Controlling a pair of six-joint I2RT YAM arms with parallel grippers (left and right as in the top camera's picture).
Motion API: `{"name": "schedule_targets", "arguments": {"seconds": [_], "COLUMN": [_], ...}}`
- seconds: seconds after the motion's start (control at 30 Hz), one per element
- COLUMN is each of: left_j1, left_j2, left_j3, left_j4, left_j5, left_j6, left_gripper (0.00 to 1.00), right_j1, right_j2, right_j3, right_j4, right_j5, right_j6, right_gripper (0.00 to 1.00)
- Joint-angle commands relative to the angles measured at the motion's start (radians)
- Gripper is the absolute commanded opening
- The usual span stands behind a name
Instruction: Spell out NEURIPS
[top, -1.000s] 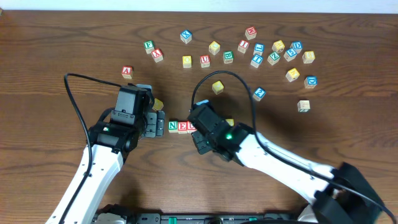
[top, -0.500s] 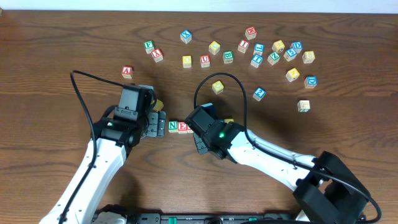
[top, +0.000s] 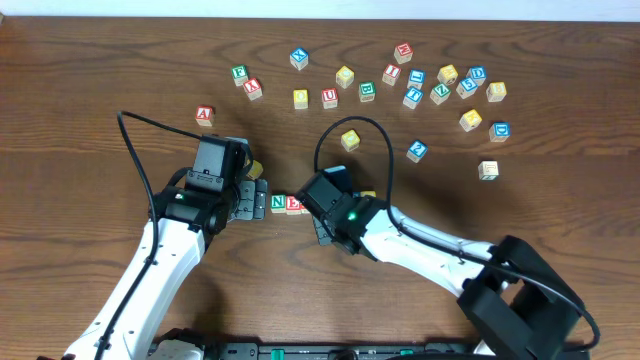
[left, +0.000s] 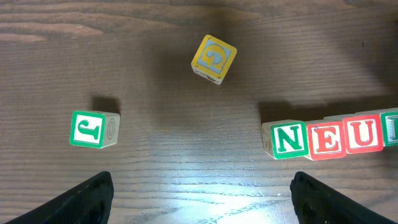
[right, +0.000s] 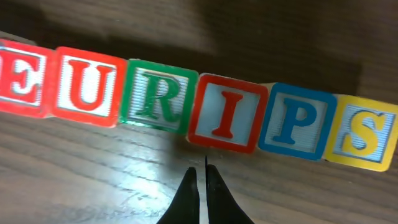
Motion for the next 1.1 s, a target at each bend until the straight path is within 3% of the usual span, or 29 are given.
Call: {"name": "schedule_targets", "arguments": {"seconds": [0.0,1.07], "left_j1": [0.0,0.0], "left_j2": [0.006,0.006], "left_j3": [0.021,0.021], "left_j4": [-0.002,0.006], "left_j5": [-0.008,-0.008], "left_j6": [-0.002,-0.002], "left_gripper": [0.9,0.9], "right_j1": [-0.013,-0.015], "right_j2": [0.03,0.045], "right_j3": [0.008,0.008], "right_j4": [0.005,0.027], "right_j5": [0.019,0.047], "right_j6": [0.023,0.021], "right_gripper": [0.01,0.01]}}
